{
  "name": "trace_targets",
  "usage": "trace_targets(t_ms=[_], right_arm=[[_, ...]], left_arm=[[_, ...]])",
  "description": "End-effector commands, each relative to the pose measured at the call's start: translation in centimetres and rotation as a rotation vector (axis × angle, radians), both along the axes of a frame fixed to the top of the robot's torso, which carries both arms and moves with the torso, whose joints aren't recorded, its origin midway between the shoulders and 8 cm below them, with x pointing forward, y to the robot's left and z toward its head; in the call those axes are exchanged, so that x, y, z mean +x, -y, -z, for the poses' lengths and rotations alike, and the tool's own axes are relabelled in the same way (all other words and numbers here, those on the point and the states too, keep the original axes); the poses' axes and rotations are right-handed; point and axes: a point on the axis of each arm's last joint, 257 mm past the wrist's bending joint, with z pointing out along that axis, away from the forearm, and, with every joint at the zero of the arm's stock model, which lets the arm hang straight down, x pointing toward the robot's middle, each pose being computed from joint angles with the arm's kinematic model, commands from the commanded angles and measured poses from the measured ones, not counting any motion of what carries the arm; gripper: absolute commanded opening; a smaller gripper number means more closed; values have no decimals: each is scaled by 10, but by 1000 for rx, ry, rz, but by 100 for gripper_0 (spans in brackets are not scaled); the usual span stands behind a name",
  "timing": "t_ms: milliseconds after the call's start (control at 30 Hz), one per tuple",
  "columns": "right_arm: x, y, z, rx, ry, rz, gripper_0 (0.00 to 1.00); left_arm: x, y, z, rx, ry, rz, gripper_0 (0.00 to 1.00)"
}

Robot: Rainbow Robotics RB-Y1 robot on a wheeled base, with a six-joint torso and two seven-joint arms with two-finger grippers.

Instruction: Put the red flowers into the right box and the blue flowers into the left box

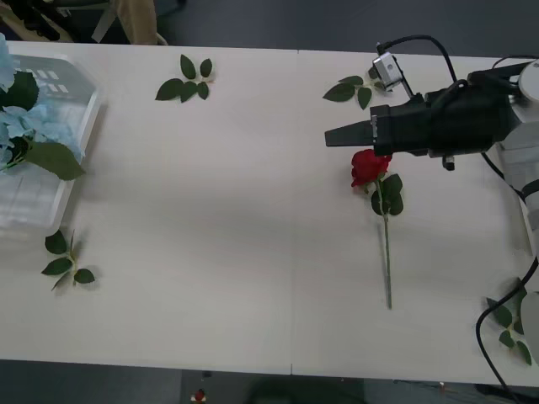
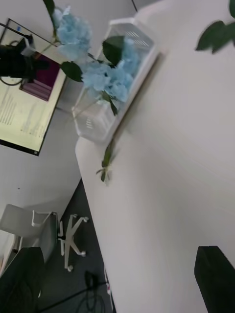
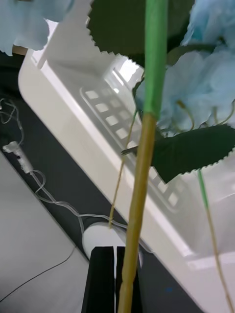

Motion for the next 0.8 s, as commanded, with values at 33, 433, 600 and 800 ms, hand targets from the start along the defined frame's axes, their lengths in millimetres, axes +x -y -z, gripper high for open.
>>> trace_targets(t_ms=[33,433,600,800], right_arm=[[-1,27,-19,-98,-101,69,90],[3,74,34,-347,-426,349,90],[10,82,66,-502,-431,433,90],[27,98,97,-653,-371,535,90]], left_arm=[[-1,-17,-24,291,-92,17,0],[2,-1,65,346,-159,-179,0],[-2,-1,91,304,-148,-256,0],[1,2,94,308,-146,-246,66]])
